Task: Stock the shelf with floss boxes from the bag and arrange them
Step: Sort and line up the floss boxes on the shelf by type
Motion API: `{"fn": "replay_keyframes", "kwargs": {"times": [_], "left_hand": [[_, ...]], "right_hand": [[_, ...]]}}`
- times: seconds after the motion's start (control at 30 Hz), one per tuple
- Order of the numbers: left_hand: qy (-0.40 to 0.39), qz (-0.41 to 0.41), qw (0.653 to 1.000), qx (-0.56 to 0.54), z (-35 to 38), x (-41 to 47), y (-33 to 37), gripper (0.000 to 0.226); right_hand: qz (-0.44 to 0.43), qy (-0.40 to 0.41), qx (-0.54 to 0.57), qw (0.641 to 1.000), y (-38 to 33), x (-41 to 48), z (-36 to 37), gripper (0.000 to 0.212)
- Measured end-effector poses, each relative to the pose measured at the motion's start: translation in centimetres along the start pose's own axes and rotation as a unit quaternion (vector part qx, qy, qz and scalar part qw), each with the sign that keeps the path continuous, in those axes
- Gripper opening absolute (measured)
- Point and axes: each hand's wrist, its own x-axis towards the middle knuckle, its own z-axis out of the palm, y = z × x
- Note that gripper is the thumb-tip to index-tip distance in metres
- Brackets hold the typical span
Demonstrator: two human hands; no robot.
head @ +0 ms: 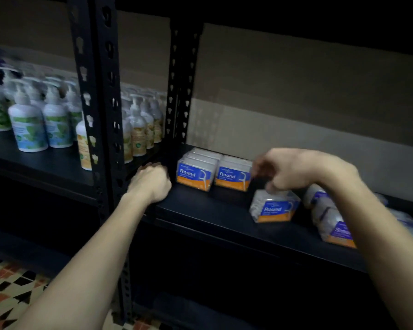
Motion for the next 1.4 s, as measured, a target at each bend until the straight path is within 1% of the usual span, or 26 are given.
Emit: {"fn": "replay_keyframes", "kwargs": {"times": [0.03, 0.07, 0.1, 0.2, 0.33, 0.47, 0.53, 0.57, 0.73, 0.77, 0.8, 0.87, 0.93, 0.97, 1.03, 1.07, 1.1, 1.13, 1.17, 1.23, 1.27, 1.33, 1.37, 1.4], "left_hand": [[-0.001, -0.002, 1.0, 0.0, 0.0, 0.0, 0.0, 0.034], [-0.002, -0.002, 1.0, -0.001, 0.1, 0.0, 0.0, 0.034], [-0.002, -0.001, 1.0, -0.002, 0.1, 0.0, -0.2, 0.034], [-0.006, 0.003, 1.0, -0.004, 0.2, 0.0, -0.4, 0.033], [-0.014, 0.008, 1.0, -0.005, 0.1, -0.2, -0.2, 0.034], [-0.014, 0.009, 1.0, -0.002, 0.2, 0.1, -0.5, 0.035], [-0.014, 0.01, 1.0, -0.002, 0.2, 0.0, -0.6, 0.034], [-0.015, 0.013, 1.0, -0.002, 0.2, 0.0, -0.6, 0.034], [-0.013, 0.018, 1.0, -0.011, 0.2, 0.1, -0.7, 0.034], [-0.013, 0.017, 1.0, -0.012, 0.2, 0.1, -0.7, 0.034], [-0.014, 0.017, 1.0, -0.012, 0.3, 0.1, -0.7, 0.034], [-0.013, 0.019, 1.0, -0.011, 0.3, 0.2, -0.6, 0.033], [-0.013, 0.013, 1.0, -0.01, 0.1, 0.2, -0.6, 0.032], [-0.016, 0.009, 1.0, -0.011, 0.1, 0.1, -0.5, 0.033], [-0.02, 0.006, 1.0, -0.015, 0.1, 0.1, -0.6, 0.033], [-0.022, 0.005, 1.0, -0.014, 0.1, 0.1, -0.7, 0.033], [-0.025, 0.002, 1.0, -0.014, 0.1, 0.1, -0.9, 0.033], [-0.029, 0.003, 0.999, -0.012, 0.2, 0.1, -0.9, 0.034], [-0.032, 0.001, 0.999, -0.011, 0.2, 0.0, -0.9, 0.035], [-0.034, 0.001, 0.999, -0.009, 0.2, 0.0, -0.8, 0.035], [-0.032, 0.002, 0.999, -0.009, 0.1, -0.1, -0.6, 0.035], [-0.026, 0.002, 1.0, -0.007, 0.1, -0.2, -0.4, 0.035], [-0.026, 0.002, 1.0, -0.007, 0.1, -0.2, -0.3, 0.036], [-0.025, 0.003, 1.0, -0.006, 0.1, -0.1, -0.3, 0.036]], "right_hand": [[0.026, -0.051, -0.028, 0.998, 0.5, -0.8, 0.2, 0.047], [0.041, -0.07, -0.042, 0.996, 0.9, -1.0, 0.8, 0.05], [0.05, -0.06, -0.041, 0.996, 1.1, -1.0, 1.7, 0.05], [0.062, 0.033, -0.003, 0.998, 1.5, 0.0, 3.4, 0.043], [0.024, 0.149, 0.024, 0.988, -0.2, 1.4, 4.5, 0.038], [0.003, 0.225, -0.02, 0.974, -2.2, 2.6, 5.7, 0.03], [-0.014, 0.249, -0.044, 0.967, -2.7, 3.3, 6.2, 0.02], [-0.019, 0.258, -0.043, 0.965, -2.7, 3.8, 6.6, 0.018], [-0.026, 0.277, 0.002, 0.96, -2.4, 5.4, 7.9, 0.017], [-0.027, 0.287, 0.019, 0.957, -2.3, 5.5, 8.2, 0.021], [-0.022, 0.3, 0.041, 0.953, -2.2, 5.3, 8.5, 0.029], [0.006, 0.344, 0.09, 0.935, -1.8, 4.9, 9.2, 0.05], [0.045, 0.369, 0.18, 0.911, -1.6, 4.6, 9.5, 0.072], [0.07, 0.358, 0.261, 0.894, -1.2, 4.9, 9.7, 0.086], [0.124, 0.306, 0.421, 0.845, -0.8, 5.3, 9.5, 0.112], [0.139, 0.281, 0.482, 0.818, -0.7, 5.6, 9.6, 0.118], [0.138, 0.264, 0.535, 0.791, -0.7, 6.0, 9.8, 0.118], [0.136, 0.247, 0.573, 0.77, -0.6, 6.3, 10.0, 0.112], [0.127, 0.234, 0.596, 0.758, -0.6, 6.6, 10.2, 0.106], [0.122, 0.217, 0.611, 0.752, -0.3, 7.1, 10.6, 0.102], [0.121, 0.216, 0.614, 0.749, -0.4, 7.2, 10.7, 0.094], [0.117, 0.223, 0.614, 0.748, -0.6, 7.3, 10.8, 0.069], [0.112, 0.224, 0.615, 0.748, -0.7, 7.3, 10.8, 0.061], [0.111, 0.223, 0.613, 0.75, -0.8, 7.4, 10.8, 0.057]]}}
